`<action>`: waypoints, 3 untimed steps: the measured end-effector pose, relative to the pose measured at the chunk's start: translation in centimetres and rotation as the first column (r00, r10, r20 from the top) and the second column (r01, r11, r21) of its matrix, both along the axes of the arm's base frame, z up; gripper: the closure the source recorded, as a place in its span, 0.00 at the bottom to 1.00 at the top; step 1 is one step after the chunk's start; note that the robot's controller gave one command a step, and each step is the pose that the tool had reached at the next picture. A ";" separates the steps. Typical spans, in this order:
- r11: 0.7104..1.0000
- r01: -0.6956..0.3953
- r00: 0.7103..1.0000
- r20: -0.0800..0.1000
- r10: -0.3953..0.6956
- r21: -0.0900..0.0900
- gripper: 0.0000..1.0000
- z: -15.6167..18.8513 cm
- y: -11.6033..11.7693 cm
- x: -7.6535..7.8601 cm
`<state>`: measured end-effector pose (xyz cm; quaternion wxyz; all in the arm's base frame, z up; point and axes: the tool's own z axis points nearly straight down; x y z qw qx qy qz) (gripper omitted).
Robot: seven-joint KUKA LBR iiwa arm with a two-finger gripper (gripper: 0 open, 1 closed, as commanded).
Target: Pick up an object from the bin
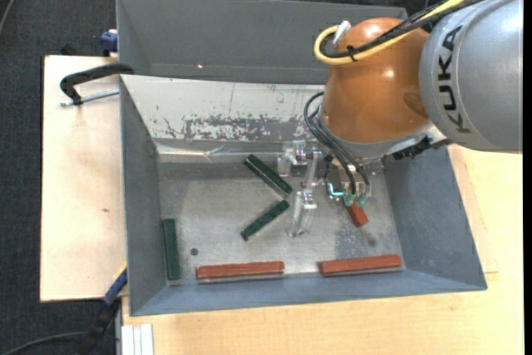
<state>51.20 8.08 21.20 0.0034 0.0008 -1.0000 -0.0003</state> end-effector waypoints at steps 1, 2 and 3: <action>0.993 -0.121 0.993 0.000 0.121 0.000 0.00 -14.5 0.4 0.3; 0.993 -0.119 0.993 0.007 0.119 0.001 1.00 -14.1 0.4 0.5; 0.924 -0.384 0.923 0.020 0.384 -0.004 1.00 3.7 -2.1 0.0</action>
Offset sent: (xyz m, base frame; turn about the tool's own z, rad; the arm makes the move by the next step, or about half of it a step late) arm 0.0043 0.0039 -0.1420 -0.1208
